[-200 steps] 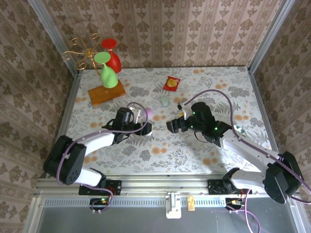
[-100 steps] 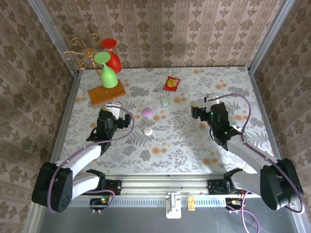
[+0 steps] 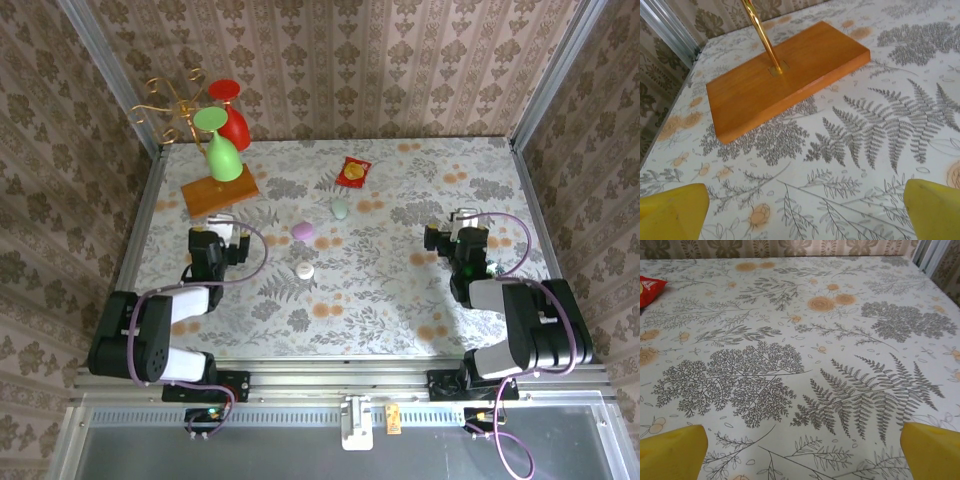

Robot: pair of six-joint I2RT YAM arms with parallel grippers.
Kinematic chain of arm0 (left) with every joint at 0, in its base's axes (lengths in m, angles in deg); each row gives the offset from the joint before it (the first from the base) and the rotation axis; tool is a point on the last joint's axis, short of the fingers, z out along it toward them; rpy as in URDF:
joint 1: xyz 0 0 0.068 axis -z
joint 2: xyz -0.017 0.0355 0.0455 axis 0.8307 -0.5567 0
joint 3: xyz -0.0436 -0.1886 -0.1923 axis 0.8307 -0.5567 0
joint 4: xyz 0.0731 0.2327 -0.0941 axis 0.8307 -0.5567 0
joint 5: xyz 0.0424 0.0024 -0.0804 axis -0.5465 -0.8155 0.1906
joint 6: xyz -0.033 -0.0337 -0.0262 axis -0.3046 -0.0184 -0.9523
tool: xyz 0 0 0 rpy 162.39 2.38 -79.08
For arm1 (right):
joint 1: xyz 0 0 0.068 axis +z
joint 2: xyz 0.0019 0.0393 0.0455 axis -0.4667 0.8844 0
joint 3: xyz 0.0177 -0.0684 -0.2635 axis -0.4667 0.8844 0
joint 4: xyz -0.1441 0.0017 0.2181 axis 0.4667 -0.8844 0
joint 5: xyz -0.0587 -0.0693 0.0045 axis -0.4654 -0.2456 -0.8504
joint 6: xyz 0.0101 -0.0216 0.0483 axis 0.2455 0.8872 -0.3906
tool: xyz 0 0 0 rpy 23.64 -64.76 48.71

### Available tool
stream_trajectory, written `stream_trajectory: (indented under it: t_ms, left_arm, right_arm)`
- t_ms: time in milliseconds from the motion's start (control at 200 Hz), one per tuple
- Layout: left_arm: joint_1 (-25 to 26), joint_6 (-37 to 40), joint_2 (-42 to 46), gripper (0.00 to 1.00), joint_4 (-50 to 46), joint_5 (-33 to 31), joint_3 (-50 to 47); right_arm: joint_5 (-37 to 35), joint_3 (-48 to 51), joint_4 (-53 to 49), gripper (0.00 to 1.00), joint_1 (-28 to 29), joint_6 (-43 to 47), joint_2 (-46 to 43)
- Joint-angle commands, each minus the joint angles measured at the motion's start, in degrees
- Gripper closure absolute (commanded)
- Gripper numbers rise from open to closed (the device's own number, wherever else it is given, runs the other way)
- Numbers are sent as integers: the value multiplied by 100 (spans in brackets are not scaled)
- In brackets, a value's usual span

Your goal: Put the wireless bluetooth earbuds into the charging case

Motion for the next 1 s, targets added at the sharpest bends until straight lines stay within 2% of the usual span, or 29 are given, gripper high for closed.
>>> stream_trajectory:
  t_ms: [0,55,150,180,225,305,995]
  left_arm:
    - [-430,-94,-311,0,911,557,1]
    - [-672,-286,-549,0,1148,837,-9]
    - [-835,-390,-944,0,1519,1088,-15]
    - [-846,-389,-980,0,1534,1064,15]
    - [-881,-507,-875,0,1017,1067,163]
    - [-891,-541,-914,0,904,948,253]
    - [-873,-473,-940,0,942,1025,265]
  right_arm:
    - [364,76,1111,0,-77,-188,438]
    - [365,-28,676,0,-107,-230,311]
    - [355,-105,606,0,-127,-268,382]
    - [363,-162,497,0,-126,-268,350]
    - [390,-197,502,0,-117,-243,397]
    - [376,-201,475,0,-108,-242,393]
    - [302,-238,405,0,-56,-189,388]
